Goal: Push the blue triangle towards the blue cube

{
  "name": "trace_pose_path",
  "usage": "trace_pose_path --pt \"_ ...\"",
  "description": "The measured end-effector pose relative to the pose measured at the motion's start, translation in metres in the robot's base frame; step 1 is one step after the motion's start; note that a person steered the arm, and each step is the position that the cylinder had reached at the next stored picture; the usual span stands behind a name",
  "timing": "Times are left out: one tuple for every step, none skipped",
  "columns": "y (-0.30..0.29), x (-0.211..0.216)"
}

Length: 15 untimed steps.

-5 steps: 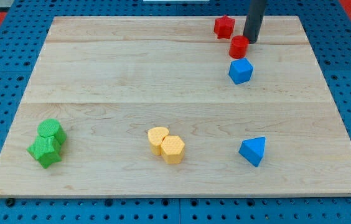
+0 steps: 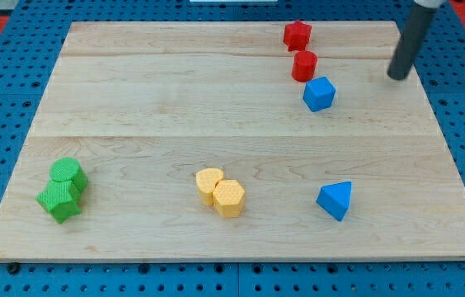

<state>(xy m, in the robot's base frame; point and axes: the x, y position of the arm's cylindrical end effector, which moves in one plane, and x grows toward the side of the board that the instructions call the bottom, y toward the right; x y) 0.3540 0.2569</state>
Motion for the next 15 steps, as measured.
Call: trace_pose_path --pt "0.001 0.053" --pt "-0.004 0.114" --pt "-0.014 0.167" --pt "-0.046 0.219" --pt "-0.117 0.259" --pt "-0.151 0.257" --pt "-0.150 0.228" --pt "-0.147 0.191" --pt "-0.147 0.175" --pt "-0.147 0.188" --pt "-0.139 0.200" --pt "-0.130 0.193" --pt "-0.148 0.189" --pt "-0.145 0.192" --pt "-0.119 0.194"
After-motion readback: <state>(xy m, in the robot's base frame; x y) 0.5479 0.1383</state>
